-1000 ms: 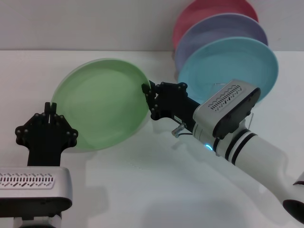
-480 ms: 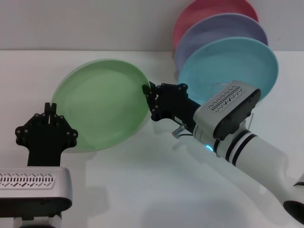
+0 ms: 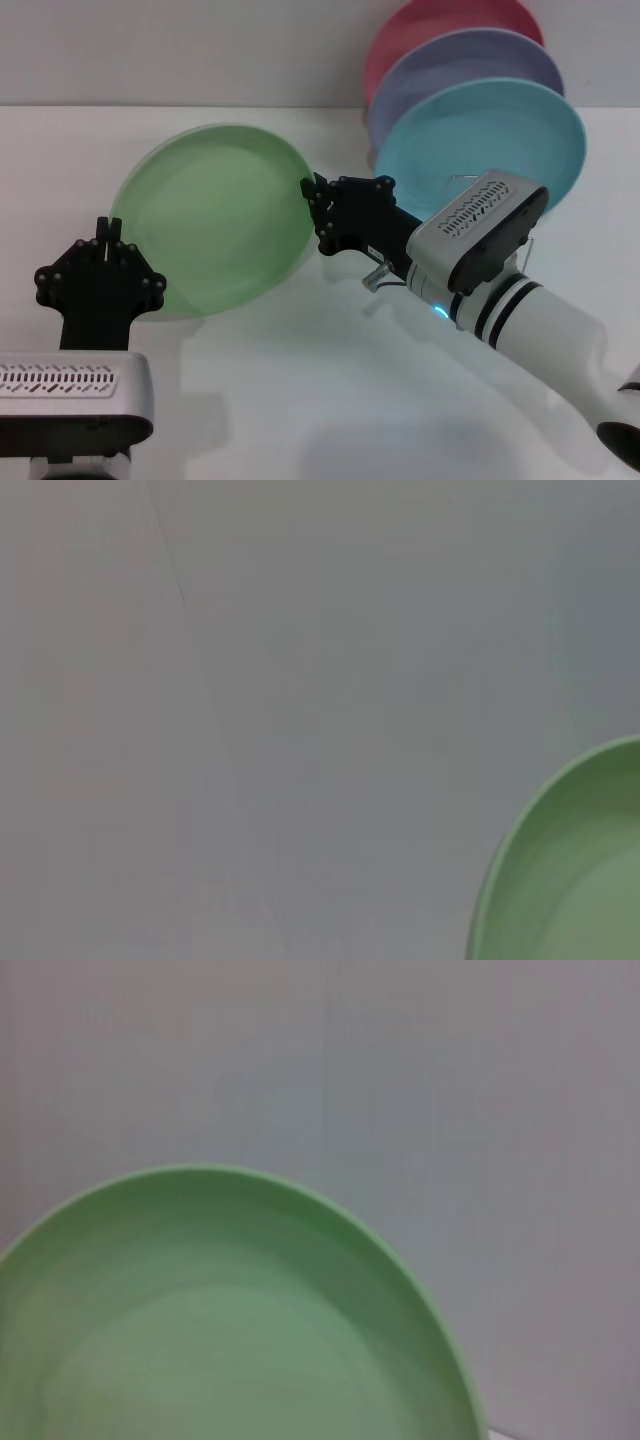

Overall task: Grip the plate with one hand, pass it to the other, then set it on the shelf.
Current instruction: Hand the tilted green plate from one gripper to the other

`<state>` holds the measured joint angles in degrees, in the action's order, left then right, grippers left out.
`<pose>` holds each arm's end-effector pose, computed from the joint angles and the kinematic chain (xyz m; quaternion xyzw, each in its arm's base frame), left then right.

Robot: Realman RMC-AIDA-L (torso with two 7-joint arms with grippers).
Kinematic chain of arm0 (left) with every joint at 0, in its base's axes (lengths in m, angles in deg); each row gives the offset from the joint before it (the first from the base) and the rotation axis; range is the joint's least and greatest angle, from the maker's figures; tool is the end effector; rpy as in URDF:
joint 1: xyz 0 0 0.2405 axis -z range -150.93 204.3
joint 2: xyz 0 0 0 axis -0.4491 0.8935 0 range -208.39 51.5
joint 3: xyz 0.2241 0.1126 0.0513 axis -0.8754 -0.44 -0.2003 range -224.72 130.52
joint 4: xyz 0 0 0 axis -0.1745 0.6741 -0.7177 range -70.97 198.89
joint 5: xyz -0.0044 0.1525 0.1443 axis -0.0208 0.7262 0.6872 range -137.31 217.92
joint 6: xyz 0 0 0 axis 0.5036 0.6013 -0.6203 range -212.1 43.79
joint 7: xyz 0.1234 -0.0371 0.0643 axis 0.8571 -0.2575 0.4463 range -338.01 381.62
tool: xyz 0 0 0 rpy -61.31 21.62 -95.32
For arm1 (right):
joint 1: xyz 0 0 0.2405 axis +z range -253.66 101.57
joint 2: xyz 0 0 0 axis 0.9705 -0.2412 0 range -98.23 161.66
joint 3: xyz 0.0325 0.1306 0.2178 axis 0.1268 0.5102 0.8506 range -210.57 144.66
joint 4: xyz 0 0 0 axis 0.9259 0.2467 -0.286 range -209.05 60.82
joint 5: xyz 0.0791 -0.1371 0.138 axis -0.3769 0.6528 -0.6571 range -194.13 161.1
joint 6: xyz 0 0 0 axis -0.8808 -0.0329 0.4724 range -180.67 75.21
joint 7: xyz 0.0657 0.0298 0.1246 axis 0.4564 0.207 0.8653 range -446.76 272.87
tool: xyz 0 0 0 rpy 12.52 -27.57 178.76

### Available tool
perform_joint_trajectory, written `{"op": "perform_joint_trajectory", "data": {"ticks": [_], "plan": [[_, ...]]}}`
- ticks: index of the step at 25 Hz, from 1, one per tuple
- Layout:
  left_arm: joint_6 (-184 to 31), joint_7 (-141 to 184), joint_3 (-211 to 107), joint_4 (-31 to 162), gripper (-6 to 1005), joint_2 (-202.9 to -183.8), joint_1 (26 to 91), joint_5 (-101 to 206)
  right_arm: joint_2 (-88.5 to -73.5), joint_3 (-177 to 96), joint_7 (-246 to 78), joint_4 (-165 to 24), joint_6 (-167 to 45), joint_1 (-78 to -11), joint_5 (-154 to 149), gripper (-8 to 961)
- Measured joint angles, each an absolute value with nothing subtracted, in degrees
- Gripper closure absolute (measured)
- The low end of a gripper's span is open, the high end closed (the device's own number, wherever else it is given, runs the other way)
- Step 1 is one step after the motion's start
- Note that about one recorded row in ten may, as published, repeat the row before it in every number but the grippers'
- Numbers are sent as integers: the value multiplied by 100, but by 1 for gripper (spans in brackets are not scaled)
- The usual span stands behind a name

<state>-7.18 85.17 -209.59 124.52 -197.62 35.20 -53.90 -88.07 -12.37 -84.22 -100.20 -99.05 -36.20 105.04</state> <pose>-0.2284 0.2318 -0.0816 -0.6658 -0.1955 -0.1527 0.7036 0.1908 0.3521 -0.1361 -0.8684 0.1615 0.2772 0.3781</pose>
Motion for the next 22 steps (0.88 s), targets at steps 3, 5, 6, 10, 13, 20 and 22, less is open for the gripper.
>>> {"op": "perform_joint_trajectory", "data": {"ticks": [3, 5, 6, 10, 13, 20, 22], "plan": [[-719, 8512, -20961, 12456, 819, -19762, 3510, -5378, -8807, -1236, -8422, -10021, -9905, -3619, 10503, 920], [-724, 8511, -20958, 12458, 817, -19762, 3501, -5365, -8808, -1220, -8422, -10021, -9905, -3628, 10503, 924], [-725, 8509, -20948, 12458, 816, -19760, 3496, -5356, -8808, -1208, -8422, -10022, -9905, -3635, 10503, 926], [-731, 8501, -20913, 12440, 812, -19745, 3484, -5342, -8809, -1184, -8422, -10000, -9948, -3654, 10504, 925], [-730, 8500, -20903, 12430, 810, -19740, 3480, -5342, -8809, -1164, -8422, -9985, -9959, -3657, 10504, 932], [-529, 8045, -20894, 12407, 803, -19708, 3391, -5122, -8808, -1109, -8423, -9938, -9982, -3658, 10497, 936], [-280, 7723, -20880, 12407, 669, -19686, 3285, -4913, -8807, -1107, -8423, -9919, -10107, -3664, 10495, 936]]}}
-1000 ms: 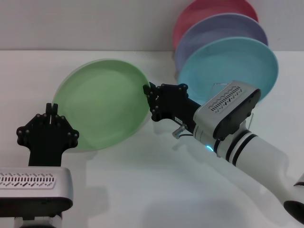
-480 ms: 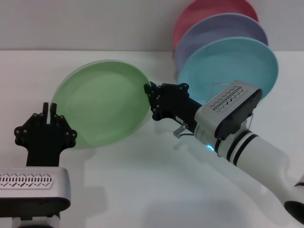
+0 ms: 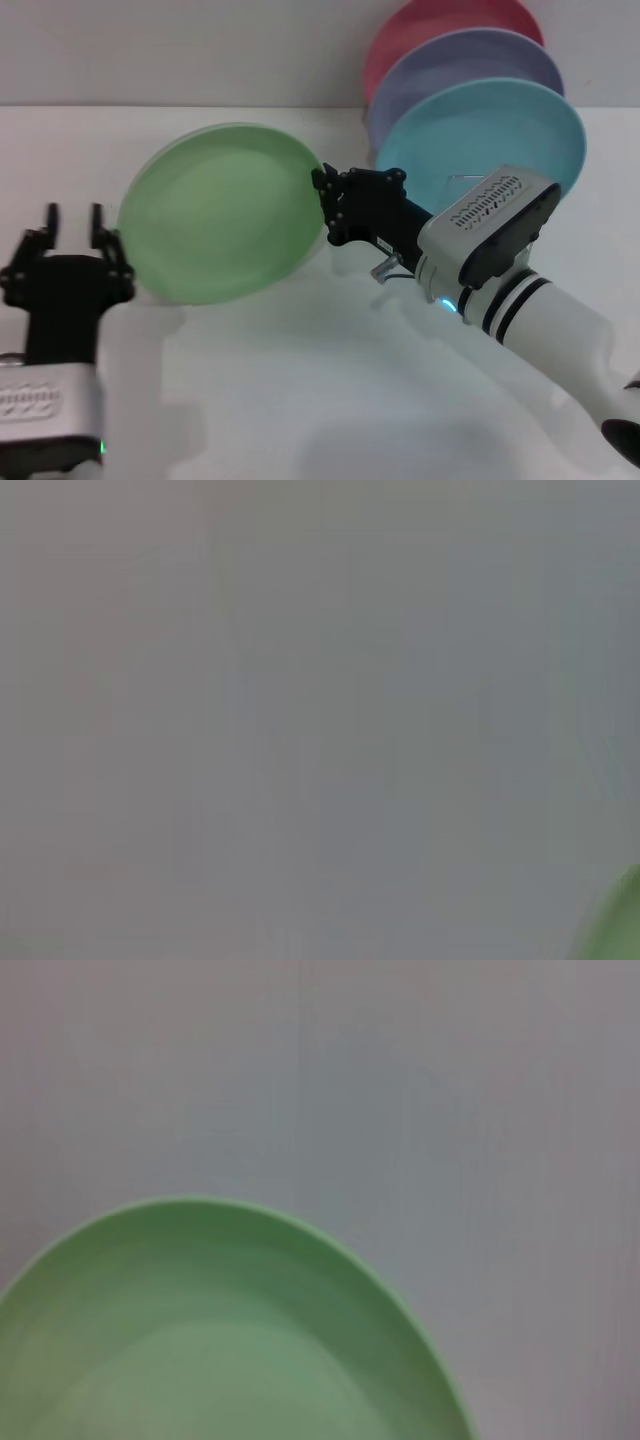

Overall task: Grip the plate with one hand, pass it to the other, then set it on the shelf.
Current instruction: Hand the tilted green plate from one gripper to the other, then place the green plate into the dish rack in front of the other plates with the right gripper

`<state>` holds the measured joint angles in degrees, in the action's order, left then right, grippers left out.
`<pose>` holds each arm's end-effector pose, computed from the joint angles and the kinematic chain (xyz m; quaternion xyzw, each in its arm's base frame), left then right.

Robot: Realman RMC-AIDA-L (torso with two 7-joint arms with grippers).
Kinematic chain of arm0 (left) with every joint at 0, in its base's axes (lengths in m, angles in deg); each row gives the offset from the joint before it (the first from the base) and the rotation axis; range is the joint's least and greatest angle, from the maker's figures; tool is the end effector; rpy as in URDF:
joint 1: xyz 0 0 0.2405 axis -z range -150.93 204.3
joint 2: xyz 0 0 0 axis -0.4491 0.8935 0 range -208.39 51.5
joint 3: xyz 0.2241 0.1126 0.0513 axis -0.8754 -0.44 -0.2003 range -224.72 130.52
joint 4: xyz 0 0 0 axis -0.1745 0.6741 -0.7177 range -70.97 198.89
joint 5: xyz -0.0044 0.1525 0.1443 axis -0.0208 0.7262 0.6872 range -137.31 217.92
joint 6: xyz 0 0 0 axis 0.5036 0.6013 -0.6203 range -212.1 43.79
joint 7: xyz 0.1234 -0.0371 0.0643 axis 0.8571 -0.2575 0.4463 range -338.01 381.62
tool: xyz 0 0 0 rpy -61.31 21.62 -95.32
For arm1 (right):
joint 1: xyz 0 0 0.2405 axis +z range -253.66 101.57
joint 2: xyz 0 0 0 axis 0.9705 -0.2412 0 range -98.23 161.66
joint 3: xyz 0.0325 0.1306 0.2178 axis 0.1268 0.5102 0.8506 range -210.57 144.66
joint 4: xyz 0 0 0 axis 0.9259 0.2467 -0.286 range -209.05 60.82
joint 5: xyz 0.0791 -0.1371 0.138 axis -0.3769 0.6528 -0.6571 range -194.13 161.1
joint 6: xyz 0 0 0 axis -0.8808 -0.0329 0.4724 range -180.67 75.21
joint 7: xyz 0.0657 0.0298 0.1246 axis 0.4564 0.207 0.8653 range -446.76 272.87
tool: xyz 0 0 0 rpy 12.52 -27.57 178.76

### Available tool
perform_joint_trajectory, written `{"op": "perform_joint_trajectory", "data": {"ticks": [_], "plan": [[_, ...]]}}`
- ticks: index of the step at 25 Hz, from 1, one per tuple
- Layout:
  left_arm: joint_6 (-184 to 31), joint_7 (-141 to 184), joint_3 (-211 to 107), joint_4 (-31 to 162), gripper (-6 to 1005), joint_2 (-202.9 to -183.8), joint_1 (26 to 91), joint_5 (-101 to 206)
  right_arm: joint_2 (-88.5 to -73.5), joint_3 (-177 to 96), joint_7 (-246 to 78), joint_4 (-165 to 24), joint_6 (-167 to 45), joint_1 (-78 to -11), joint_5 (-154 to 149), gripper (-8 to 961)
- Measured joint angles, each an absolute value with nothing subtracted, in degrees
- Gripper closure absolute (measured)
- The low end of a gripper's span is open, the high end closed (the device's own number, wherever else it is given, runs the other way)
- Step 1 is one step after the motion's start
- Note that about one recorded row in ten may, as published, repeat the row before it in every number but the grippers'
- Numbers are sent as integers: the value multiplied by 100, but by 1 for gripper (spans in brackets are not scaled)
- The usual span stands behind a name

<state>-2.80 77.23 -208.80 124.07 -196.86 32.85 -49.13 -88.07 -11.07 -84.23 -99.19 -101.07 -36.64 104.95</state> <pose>-0.2331 0.2247 -0.0646 -0.6270 -0.2065 -0.2069 0.7222 0.1936 0.3562 -0.1280 -0.8573 0.1619 0.2888 0.3943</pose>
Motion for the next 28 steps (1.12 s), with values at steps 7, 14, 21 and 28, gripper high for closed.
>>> {"op": "perform_joint_trajectory", "data": {"ticks": [7, 14, 21, 28], "plan": [[47, 7112, -20425, 12361, 670, -19624, 3053, -4618, -8775, -1125, -8444, -10026, -11446, -4011, 10526, 936], [-21, 6795, -19920, 12191, 669, -19616, 3039, -4606, -8753, -1081, -9050, -10385, -12953, -4730, 10596, 936], [-569, 5186, -19301, 11321, 669, -19587, 3331, -4331, -8738, -1012, -9667, -10524, -14322, -5651, 10611, 936], [-2006, 4943, -18347, 10880, 670, -19639, 3592, -3727, -8638, -561, -9942, -10520, -14979, -6426, 10610, 935]]}}
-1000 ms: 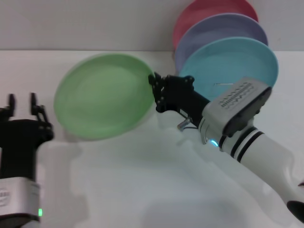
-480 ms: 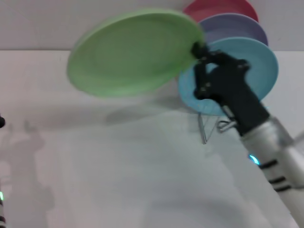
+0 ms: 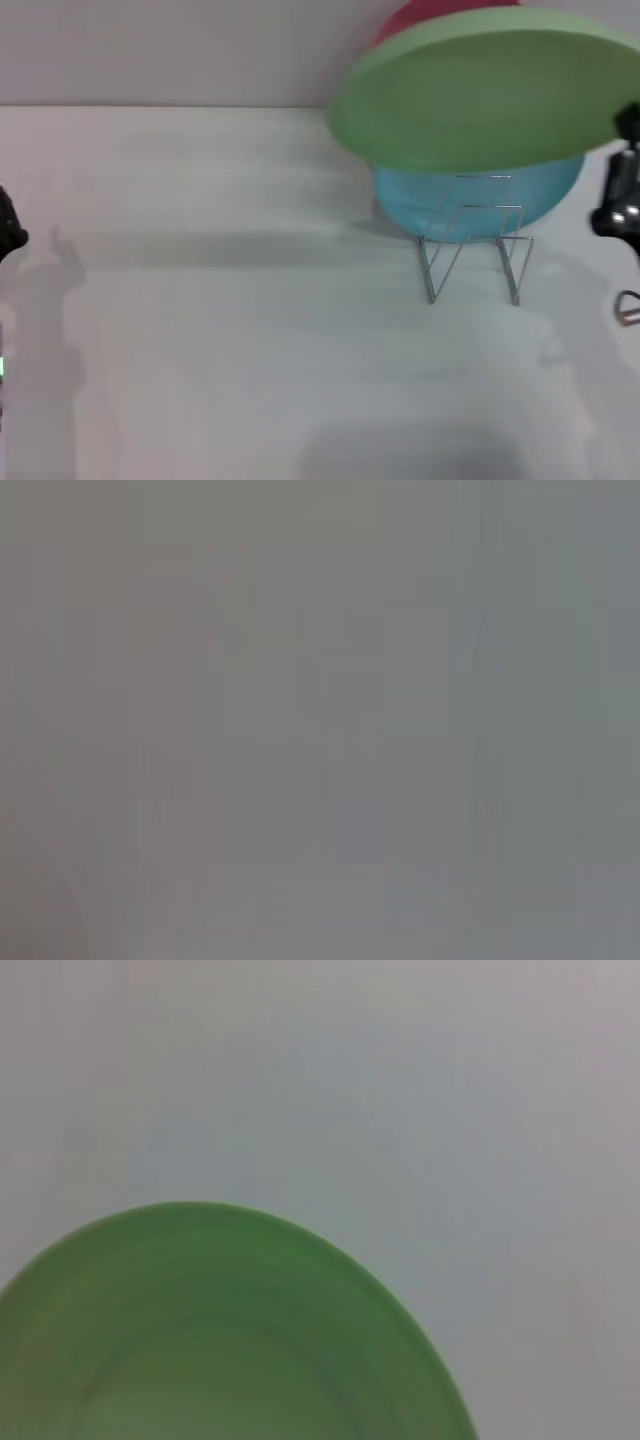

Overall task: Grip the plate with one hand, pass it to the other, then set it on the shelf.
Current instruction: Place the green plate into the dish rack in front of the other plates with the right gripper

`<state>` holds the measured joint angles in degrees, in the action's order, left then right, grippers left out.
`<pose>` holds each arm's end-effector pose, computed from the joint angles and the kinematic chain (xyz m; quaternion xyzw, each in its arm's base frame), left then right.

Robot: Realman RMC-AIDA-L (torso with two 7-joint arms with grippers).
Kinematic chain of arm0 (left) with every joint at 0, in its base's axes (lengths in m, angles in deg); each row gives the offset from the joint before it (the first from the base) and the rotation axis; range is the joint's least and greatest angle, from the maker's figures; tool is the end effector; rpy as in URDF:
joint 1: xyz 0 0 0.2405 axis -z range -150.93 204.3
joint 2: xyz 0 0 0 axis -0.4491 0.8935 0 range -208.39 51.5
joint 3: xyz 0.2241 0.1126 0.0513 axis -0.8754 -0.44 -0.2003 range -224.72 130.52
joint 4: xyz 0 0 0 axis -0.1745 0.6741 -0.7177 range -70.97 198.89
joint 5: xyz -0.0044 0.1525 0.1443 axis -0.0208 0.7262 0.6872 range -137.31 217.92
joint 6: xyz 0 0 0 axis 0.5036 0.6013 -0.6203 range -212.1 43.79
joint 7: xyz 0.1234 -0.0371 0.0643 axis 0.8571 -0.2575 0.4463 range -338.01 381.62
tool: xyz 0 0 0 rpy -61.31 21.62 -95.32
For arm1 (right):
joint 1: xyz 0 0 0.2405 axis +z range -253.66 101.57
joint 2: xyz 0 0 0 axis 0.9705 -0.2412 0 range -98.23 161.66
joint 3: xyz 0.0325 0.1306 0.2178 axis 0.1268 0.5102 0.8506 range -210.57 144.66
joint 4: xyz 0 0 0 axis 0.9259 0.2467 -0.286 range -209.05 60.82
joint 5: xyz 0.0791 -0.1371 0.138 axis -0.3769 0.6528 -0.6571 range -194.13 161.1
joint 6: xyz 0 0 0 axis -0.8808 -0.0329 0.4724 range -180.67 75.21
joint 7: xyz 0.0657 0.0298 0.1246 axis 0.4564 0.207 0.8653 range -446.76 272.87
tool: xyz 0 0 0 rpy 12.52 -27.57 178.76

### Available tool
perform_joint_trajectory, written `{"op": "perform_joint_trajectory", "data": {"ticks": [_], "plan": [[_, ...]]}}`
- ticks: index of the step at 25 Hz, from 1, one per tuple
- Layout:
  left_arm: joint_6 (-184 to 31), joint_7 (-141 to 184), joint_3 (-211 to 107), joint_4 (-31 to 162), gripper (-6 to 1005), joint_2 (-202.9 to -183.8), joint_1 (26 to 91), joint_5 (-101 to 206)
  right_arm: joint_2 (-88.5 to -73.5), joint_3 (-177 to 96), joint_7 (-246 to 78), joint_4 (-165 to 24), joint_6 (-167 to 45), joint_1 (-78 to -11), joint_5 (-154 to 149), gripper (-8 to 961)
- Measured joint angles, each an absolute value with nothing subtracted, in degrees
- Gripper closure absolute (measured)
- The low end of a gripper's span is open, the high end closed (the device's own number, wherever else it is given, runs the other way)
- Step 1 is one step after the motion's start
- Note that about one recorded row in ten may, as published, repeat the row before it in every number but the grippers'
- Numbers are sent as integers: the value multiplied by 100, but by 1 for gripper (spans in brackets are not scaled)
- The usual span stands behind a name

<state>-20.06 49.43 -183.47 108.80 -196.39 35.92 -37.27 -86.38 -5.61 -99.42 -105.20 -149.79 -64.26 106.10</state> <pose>-0.3060 0.2908 -0.0195 -0.5709 -0.2987 -0.2613 0.7187 0.2495 0.2388 -0.0196 -0.6263 0.0565 0.4579 0.6284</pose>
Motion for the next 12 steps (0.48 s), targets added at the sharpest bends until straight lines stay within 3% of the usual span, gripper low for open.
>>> {"op": "perform_joint_trajectory", "data": {"ticks": [12], "plan": [[-2684, 5187, -18161, 10779, 676, -19640, 3877, -3685, -8191, -502, -9971, -10478, -15013, -6601, 10627, 935]]}}
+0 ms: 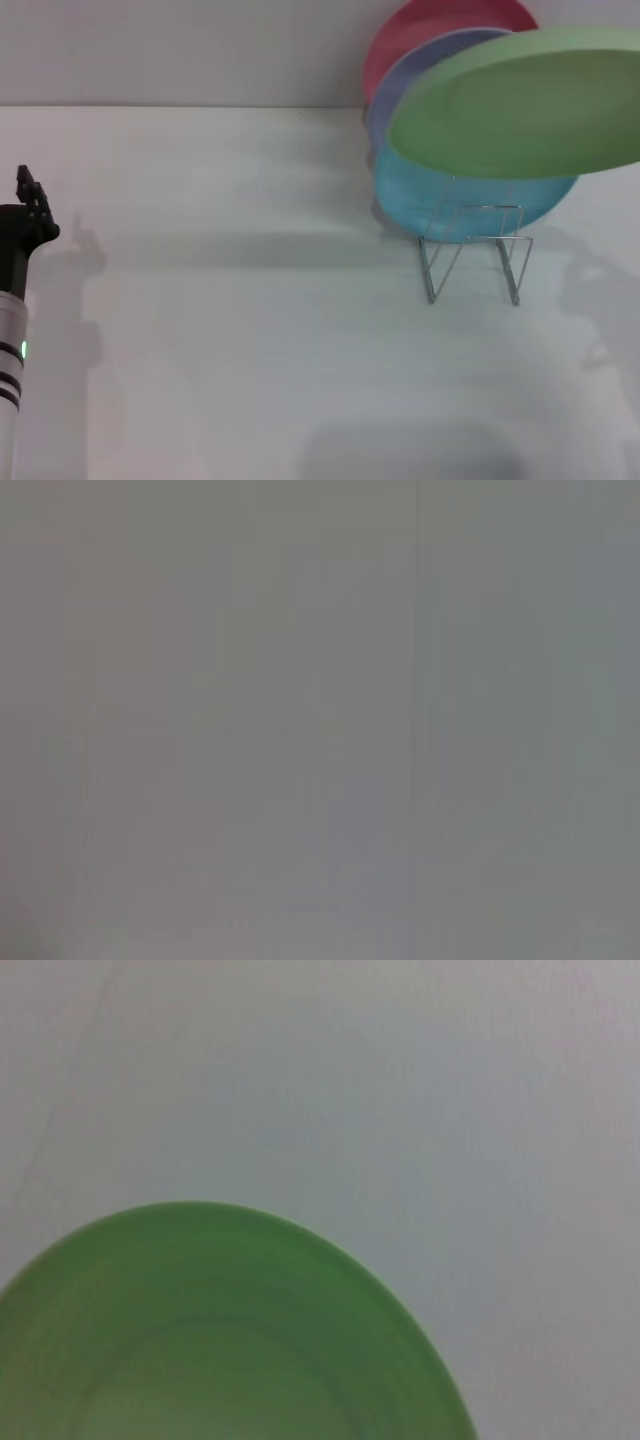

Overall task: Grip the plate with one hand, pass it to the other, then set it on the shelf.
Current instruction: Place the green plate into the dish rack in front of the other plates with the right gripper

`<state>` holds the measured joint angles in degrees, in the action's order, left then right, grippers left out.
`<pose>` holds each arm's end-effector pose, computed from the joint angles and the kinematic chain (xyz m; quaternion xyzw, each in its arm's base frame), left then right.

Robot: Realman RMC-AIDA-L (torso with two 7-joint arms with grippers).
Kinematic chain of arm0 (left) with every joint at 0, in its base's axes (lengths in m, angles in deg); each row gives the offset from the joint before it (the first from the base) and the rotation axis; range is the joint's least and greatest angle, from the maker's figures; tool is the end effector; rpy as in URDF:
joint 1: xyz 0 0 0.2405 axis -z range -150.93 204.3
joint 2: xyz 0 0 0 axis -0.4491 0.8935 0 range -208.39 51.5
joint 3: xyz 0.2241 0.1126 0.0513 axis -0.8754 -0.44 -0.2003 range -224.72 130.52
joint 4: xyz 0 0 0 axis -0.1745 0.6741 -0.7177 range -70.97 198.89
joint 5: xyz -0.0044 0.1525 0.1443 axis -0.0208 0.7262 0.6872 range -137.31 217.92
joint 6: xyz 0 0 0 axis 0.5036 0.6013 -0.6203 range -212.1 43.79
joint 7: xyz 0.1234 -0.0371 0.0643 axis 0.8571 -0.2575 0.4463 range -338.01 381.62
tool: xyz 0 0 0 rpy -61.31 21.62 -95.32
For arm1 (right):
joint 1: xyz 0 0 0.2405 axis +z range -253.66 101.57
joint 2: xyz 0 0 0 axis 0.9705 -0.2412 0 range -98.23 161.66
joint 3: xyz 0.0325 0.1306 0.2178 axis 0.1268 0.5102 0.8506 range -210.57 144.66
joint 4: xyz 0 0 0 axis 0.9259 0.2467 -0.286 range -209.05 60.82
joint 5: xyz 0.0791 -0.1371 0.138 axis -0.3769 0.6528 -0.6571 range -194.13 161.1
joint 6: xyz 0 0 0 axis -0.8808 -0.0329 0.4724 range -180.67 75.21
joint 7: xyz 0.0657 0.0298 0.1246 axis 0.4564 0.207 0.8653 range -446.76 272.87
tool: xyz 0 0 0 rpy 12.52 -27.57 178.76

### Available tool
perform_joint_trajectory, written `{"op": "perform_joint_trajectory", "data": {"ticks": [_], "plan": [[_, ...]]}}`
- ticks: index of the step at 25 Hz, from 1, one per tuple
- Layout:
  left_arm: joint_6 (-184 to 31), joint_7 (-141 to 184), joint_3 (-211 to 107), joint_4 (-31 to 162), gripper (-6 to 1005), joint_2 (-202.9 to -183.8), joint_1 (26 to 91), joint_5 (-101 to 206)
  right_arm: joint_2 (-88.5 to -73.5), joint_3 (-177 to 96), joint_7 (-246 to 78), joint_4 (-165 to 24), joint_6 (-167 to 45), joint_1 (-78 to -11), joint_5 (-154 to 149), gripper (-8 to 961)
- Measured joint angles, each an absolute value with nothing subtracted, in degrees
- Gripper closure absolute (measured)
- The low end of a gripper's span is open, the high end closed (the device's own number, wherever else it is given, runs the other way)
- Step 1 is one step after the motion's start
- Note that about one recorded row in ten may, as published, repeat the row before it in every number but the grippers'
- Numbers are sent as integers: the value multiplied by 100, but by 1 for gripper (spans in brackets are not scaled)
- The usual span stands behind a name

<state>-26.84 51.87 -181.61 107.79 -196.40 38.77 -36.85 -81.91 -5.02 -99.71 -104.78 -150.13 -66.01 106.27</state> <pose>-0.3027 0.3090 -0.0291 -0.6083 -0.3001 -0.2344 0.6964 0.2771 0.2348 0.0064 -0.6350 0.0335 0.4212 0.6467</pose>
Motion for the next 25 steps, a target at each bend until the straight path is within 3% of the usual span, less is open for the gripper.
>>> {"op": "perform_joint_trajectory", "data": {"ticks": [2, 7, 25], "plan": [[-2818, 5264, -18097, 10781, 676, -19652, 3880, -3685, -8071, -528, -9977, -10478, -14851, -6568, 10627, 935], [-3023, 5310, -18038, 10806, 676, -19662, 3887, -3710, -8021, -546, -10056, -10384, -14648, -6511, 10644, 935], [-3183, 5316, -18040, 10954, 676, -19674, 3838, -3694, -8160, -571, -9993, -10015, -14510, -6672, 10663, 936]]}}
